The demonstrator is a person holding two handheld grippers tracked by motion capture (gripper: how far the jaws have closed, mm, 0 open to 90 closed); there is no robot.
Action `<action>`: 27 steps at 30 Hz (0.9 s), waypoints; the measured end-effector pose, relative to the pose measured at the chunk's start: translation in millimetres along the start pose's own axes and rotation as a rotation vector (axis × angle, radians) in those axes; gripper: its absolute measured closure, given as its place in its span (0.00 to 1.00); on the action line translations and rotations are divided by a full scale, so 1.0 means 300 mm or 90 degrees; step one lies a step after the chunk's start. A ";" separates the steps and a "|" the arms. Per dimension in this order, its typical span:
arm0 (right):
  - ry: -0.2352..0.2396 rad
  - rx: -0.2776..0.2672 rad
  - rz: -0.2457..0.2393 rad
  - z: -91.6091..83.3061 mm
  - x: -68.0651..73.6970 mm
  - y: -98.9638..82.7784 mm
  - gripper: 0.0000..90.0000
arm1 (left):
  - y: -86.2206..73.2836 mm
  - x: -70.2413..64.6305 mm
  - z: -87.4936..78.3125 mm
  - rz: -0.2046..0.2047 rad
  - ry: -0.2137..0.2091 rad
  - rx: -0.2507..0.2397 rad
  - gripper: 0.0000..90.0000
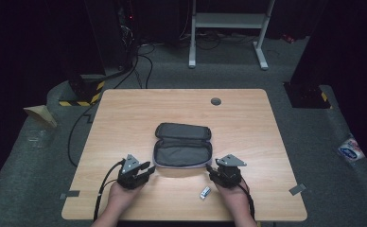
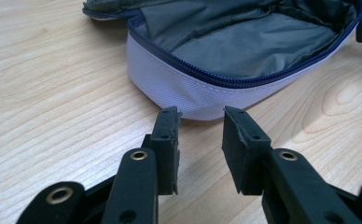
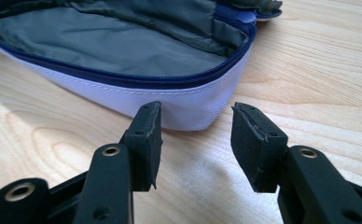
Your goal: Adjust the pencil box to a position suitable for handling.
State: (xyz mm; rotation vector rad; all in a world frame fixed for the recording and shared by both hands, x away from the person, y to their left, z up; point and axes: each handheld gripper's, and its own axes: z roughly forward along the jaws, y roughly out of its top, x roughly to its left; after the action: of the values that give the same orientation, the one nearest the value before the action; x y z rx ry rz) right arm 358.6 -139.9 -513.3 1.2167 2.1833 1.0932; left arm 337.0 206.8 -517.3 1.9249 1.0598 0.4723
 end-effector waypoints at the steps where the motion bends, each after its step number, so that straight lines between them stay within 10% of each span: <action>1: -0.002 0.001 0.002 0.003 -0.001 0.001 0.59 | 0.001 0.000 0.005 0.004 0.004 0.002 0.74; 15: -0.004 -0.003 0.003 -0.009 -0.007 -0.002 0.58 | -0.007 0.029 -0.018 0.005 0.015 0.002 0.75; 27: -0.004 -0.002 0.009 -0.063 -0.033 -0.034 0.58 | -0.051 0.203 -0.107 0.013 0.123 0.048 0.60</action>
State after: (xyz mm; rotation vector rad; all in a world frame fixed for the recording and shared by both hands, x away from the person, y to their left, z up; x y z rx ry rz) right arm 346.0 -159.6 -510.2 1.2354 2.1702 1.0961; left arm 342.6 277.1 -516.8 1.9886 1.1968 0.6475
